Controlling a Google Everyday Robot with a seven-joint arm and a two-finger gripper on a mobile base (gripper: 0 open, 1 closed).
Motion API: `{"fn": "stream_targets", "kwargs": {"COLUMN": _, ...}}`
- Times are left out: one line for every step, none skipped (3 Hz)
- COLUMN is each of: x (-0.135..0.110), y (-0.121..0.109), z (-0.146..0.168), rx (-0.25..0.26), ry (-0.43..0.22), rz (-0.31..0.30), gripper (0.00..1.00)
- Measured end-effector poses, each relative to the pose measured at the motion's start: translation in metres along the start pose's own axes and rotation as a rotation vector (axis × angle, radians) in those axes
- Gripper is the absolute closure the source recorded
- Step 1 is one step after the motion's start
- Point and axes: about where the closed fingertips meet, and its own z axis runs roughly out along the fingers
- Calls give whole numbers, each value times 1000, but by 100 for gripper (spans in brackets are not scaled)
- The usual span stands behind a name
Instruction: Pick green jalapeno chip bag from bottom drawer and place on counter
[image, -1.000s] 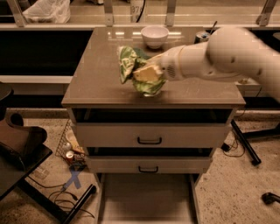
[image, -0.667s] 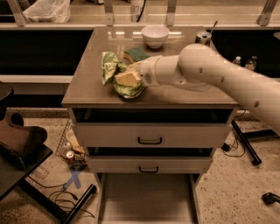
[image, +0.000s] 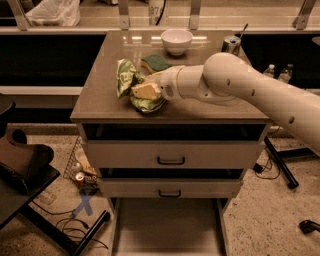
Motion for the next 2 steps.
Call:
{"fn": "stream_targets", "kwargs": {"x": -1, "y": 2, "z": 2, "rx": -4, "ry": 0, "rz": -1, "gripper": 35}}
{"fn": "stream_targets", "kwargs": {"x": -1, "y": 4, "z": 3, "rx": -8, "ry": 0, "rz": -2, "gripper": 12}}
